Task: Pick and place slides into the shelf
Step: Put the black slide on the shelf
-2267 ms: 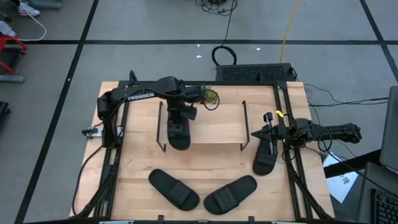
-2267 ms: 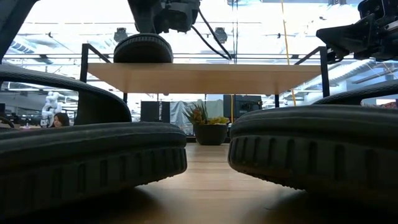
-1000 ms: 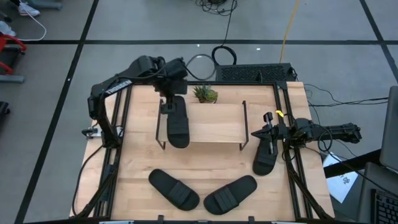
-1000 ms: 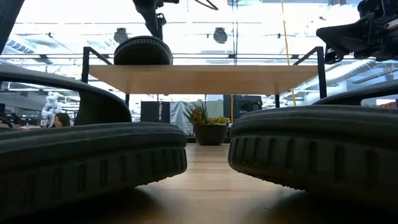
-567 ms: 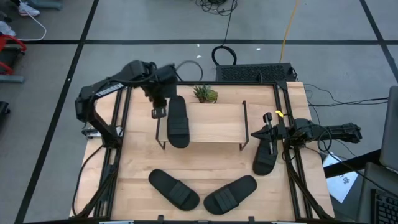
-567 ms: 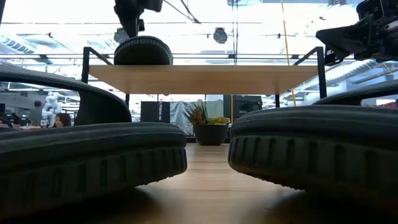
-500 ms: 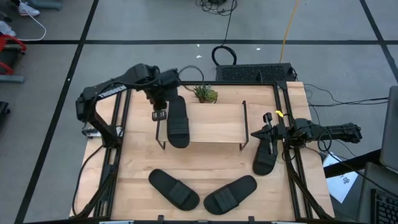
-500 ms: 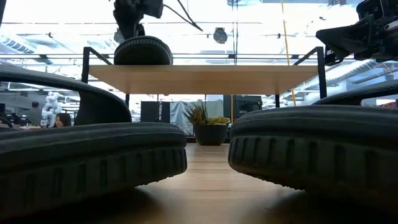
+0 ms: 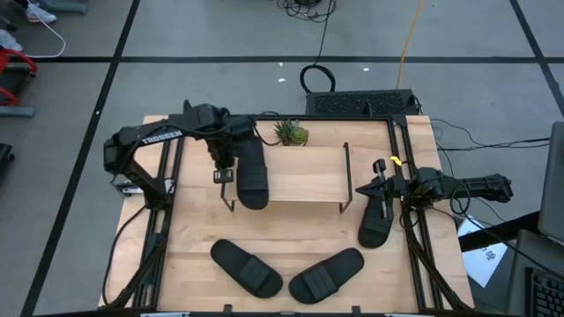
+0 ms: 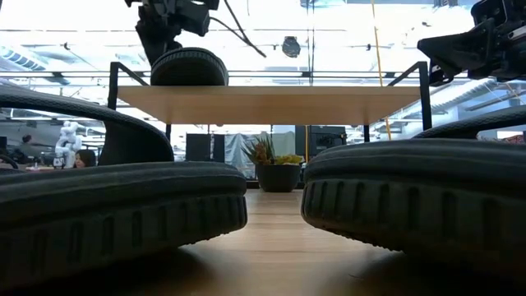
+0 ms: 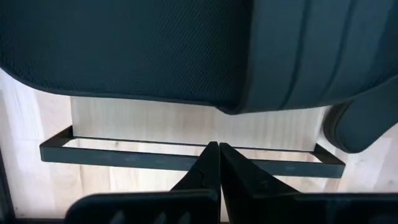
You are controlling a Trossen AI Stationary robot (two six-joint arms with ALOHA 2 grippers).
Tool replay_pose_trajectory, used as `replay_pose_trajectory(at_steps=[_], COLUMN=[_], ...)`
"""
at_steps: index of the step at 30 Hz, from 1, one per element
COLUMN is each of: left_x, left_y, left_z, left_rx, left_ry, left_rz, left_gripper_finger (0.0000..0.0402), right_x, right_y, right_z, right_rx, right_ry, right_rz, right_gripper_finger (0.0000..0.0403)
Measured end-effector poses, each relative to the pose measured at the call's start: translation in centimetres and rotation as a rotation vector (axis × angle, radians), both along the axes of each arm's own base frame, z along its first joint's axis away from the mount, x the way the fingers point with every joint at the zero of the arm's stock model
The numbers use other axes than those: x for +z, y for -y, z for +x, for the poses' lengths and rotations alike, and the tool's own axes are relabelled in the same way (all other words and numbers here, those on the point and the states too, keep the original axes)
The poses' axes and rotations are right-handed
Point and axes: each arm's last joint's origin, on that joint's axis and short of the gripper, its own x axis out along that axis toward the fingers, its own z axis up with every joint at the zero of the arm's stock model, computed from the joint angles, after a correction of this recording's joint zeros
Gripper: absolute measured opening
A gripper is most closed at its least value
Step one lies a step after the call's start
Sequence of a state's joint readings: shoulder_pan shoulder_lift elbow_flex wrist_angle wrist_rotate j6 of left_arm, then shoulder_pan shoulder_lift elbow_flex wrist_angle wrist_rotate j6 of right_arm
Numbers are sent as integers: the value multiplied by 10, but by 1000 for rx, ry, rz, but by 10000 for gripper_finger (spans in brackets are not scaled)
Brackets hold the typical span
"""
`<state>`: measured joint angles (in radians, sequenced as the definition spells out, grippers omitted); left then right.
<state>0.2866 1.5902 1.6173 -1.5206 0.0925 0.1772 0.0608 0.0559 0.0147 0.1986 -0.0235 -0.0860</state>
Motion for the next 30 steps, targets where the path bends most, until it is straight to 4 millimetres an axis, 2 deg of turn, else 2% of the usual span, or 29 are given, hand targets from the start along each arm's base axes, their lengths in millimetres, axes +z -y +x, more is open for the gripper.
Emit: replay_pose_trajectory(at_steps=[10, 17, 30], left_x=[-4, -19, -23], left_y=[-1, -7, -14], left_z=[6, 21, 23], left_rx=[-1, -12, -21], left_ry=[10, -21, -27], left_rz=[11, 3, 1], left_gripper_finger=[0, 0, 1], right_x=[1, 1, 1], right_y=[0, 0, 0], right_z=[0, 0, 0], right_rx=[0, 0, 0], right_ry=[7, 7, 8], right_rz=[1, 1, 0], right_gripper_finger=[0, 0, 0])
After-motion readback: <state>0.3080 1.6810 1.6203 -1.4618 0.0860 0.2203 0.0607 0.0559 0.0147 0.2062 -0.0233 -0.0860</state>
